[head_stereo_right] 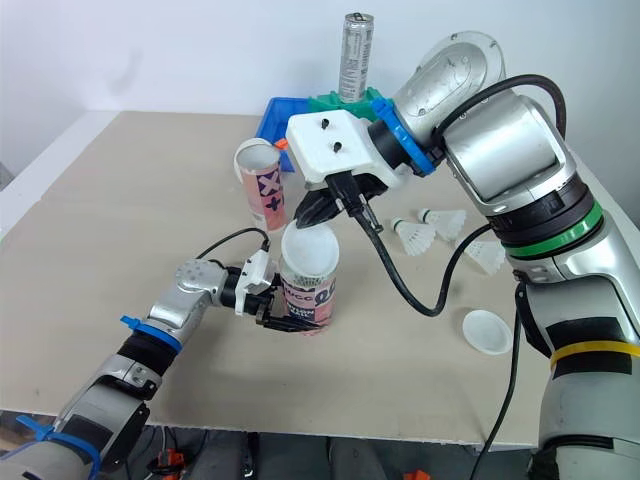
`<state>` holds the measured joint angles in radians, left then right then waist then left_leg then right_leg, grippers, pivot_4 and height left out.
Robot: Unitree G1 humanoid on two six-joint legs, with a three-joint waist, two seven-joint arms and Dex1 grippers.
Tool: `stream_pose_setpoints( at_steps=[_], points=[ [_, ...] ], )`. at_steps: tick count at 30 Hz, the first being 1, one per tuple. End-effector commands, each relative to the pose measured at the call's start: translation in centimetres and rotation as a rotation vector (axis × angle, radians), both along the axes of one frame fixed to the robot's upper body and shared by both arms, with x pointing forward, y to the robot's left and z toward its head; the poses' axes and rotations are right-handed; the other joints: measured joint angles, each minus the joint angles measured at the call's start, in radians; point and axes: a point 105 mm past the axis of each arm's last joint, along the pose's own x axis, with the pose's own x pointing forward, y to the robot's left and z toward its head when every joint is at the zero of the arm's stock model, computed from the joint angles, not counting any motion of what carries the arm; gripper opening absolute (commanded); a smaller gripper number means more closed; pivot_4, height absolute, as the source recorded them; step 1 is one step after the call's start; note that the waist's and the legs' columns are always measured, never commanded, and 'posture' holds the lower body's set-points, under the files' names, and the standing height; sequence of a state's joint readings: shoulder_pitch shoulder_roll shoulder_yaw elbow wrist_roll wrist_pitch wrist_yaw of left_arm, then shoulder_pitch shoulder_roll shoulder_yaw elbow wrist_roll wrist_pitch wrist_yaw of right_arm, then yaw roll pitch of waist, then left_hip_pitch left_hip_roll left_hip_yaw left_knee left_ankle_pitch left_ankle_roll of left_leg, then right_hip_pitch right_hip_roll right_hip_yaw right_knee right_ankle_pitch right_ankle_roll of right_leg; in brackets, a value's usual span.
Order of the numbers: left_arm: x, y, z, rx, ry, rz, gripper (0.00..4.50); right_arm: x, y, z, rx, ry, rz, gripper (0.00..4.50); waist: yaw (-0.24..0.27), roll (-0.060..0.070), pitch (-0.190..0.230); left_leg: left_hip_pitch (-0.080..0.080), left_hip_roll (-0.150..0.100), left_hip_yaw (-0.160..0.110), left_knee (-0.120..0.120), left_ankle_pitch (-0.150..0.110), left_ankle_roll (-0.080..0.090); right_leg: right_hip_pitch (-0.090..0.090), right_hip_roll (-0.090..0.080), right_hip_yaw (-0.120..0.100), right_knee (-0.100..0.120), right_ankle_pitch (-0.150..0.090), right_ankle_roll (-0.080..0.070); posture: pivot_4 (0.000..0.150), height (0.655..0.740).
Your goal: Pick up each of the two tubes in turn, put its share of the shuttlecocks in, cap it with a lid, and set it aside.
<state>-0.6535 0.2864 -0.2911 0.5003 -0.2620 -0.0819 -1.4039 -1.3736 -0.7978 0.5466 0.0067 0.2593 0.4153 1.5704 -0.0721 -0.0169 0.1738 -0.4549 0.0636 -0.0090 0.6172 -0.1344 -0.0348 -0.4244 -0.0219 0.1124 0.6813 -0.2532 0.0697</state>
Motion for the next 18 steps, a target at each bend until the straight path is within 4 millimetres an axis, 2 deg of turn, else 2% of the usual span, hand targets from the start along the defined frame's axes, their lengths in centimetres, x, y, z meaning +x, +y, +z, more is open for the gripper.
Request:
stream_pose_setpoints(
  at_steps=[1,6,14,18],
  points=[
    [0.1,1.0,-1.9,0.083,0.046,0.030,3.24,-0.5,0.0,0.1,-0.024,-0.015,0.045,0.10,0.000,0.000,0.000,0.000,0.000,0.000,0.000,0.000,0.000,0.000,0.000,0.000,0.000,0.000,0.000,0.150,0.7275],
    [0.0,1.1,-2.0,0.084,0.047,0.034,3.24,0.1,0.1,-0.1,-0.029,-0.034,0.041,0.10,0.000,0.000,0.000,0.000,0.000,0.000,0.000,0.000,0.000,0.000,0.000,0.000,0.000,0.000,0.000,0.150,0.7275],
    [0.1,1.3,-1.9,0.083,0.045,0.045,3.24,-0.6,-0.4,-1.0,-0.084,-0.020,0.068,0.10,0.000,0.000,0.000,0.000,0.000,0.000,0.000,0.000,0.000,0.000,0.000,0.000,0.000,0.000,0.000,0.150,0.7275],
    [0.1,1.3,-2.0,0.082,0.046,0.048,3.24,-0.7,0.0,0.0,-0.044,-0.005,0.067,0.10,0.000,0.000,0.000,0.000,0.000,0.000,0.000,0.000,0.000,0.000,0.000,0.000,0.000,0.000,0.000,0.150,0.7275]
  ],
)
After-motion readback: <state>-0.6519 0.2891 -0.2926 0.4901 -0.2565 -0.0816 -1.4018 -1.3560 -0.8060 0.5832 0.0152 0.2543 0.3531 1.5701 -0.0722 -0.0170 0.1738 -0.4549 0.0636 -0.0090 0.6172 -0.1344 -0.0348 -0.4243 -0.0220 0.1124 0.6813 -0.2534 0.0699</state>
